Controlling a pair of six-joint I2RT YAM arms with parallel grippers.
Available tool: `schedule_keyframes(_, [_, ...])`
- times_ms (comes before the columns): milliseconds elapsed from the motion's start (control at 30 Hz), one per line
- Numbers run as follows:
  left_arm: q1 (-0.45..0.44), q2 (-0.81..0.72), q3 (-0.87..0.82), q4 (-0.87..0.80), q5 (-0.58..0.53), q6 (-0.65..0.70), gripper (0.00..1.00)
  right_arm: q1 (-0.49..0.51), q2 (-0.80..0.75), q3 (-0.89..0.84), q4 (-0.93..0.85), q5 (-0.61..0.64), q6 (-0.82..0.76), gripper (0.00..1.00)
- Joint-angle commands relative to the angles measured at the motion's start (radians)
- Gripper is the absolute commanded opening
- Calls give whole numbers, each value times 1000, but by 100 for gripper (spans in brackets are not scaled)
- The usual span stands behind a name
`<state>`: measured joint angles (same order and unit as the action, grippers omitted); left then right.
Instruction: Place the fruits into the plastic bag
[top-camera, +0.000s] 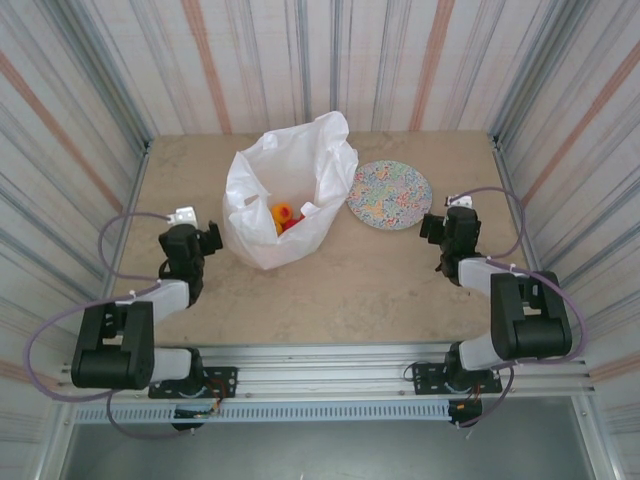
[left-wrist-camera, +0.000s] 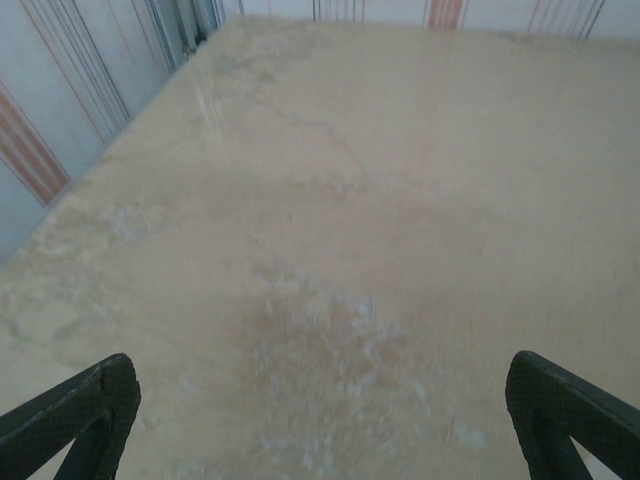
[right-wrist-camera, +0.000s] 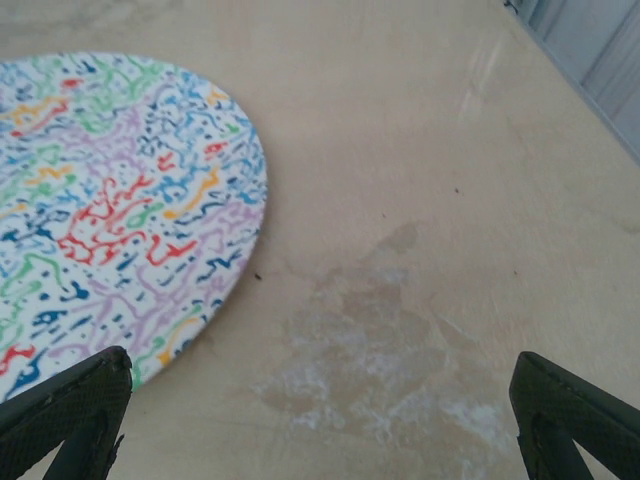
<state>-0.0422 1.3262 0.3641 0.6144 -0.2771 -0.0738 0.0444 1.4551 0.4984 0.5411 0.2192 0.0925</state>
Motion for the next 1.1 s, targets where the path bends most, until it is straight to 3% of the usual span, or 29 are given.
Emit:
schedule_keyframes(0, [45, 45, -20, 160, 84, 12, 99, -28, 62, -51, 203, -61, -19, 99])
schedule_keyframes(67, [45, 83, -19, 211, 113, 35, 99, -55, 46, -52, 168, -99, 8, 99])
schedule_keyframes(133, [38, 94, 2, 174, 179, 64, 99, -70, 68, -89, 253, -140, 12, 99])
schedule_keyframes(200, [38, 179, -9, 276, 215, 79, 99, -66, 103, -121, 355, -137, 1, 99])
schedule_keyframes(233, [34, 210, -7, 331, 212, 99, 99, -63, 88, -110, 298, -139, 1, 99])
schedule_keyframes(300, [33, 169, 21, 196, 219, 85, 99, -69, 95, -111, 323, -145, 3, 99])
schedule_keyframes(367, [27, 196, 11, 265, 203, 98, 99, -70, 85, -108, 295, -150, 7, 99])
schedule_keyframes(533, [8, 176, 30, 193, 182, 104, 99, -70, 90, -109, 303, -151, 5, 99])
schedule_keyframes(1067, [4, 180, 31, 200, 173, 111, 99, -71, 89, -109, 301, -151, 6, 99])
